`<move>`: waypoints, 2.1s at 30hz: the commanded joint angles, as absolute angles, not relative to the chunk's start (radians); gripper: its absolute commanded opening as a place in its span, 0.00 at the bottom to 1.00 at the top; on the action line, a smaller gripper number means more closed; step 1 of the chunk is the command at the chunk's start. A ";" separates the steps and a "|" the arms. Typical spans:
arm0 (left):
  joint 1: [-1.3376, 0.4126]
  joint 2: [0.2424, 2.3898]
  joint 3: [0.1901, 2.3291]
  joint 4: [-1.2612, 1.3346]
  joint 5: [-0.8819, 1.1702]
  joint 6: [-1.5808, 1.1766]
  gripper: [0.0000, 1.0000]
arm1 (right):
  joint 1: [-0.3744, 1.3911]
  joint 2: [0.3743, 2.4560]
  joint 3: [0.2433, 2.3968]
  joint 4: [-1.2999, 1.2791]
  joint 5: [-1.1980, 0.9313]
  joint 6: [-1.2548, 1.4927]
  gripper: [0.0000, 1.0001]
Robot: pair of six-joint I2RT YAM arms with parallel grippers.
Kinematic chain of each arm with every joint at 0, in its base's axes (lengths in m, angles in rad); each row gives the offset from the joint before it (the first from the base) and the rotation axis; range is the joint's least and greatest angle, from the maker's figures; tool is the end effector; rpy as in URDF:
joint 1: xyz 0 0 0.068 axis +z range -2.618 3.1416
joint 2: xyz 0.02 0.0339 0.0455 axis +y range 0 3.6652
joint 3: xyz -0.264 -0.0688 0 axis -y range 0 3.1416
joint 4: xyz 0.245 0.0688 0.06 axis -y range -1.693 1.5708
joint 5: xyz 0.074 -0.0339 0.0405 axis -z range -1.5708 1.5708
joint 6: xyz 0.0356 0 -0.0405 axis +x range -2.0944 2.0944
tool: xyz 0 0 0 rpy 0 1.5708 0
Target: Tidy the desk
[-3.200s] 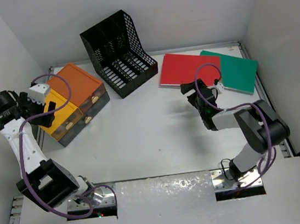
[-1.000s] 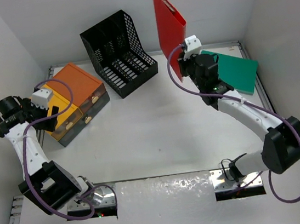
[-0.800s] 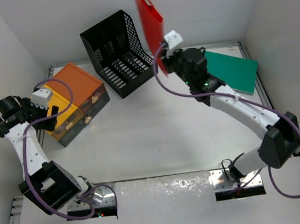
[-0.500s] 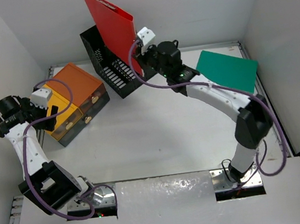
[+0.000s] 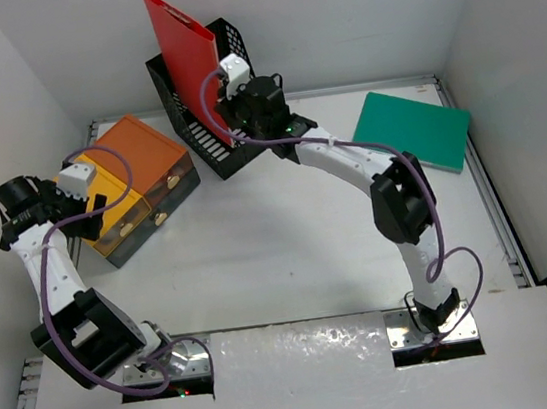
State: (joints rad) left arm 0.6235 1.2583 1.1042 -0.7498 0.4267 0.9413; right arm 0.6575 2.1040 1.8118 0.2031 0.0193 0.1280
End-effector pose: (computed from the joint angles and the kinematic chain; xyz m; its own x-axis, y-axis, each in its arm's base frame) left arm 0.2164 0.1375 0.3028 -0.6372 0.4481 -0.6270 0.3251 0.8939 0.3085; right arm 0.4082 0.3143 0.3180 -0.1459 0.0486 -0.9881 -0.5819 0.8035 0.1254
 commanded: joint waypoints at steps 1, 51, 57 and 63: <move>0.624 1.266 1.094 -0.707 0.434 0.945 0.80 | 0.672 2.138 1.926 0.299 0.026 0.147 0.00; 0.624 1.250 1.083 -0.773 0.477 0.974 0.80 | 0.272 1.428 0.872 0.304 0.164 0.691 0.99; 0.612 1.229 1.150 -0.814 0.518 0.962 0.80 | -0.106 1.374 0.600 0.327 0.178 0.813 0.94; 0.375 1.189 1.207 -0.775 0.329 0.829 0.79 | -0.288 1.463 0.612 0.324 0.155 0.842 0.63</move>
State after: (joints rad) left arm 0.5442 1.2533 1.1439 -0.8043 0.4362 0.9077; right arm -0.2707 1.4734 0.5747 0.2607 0.1505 0.7944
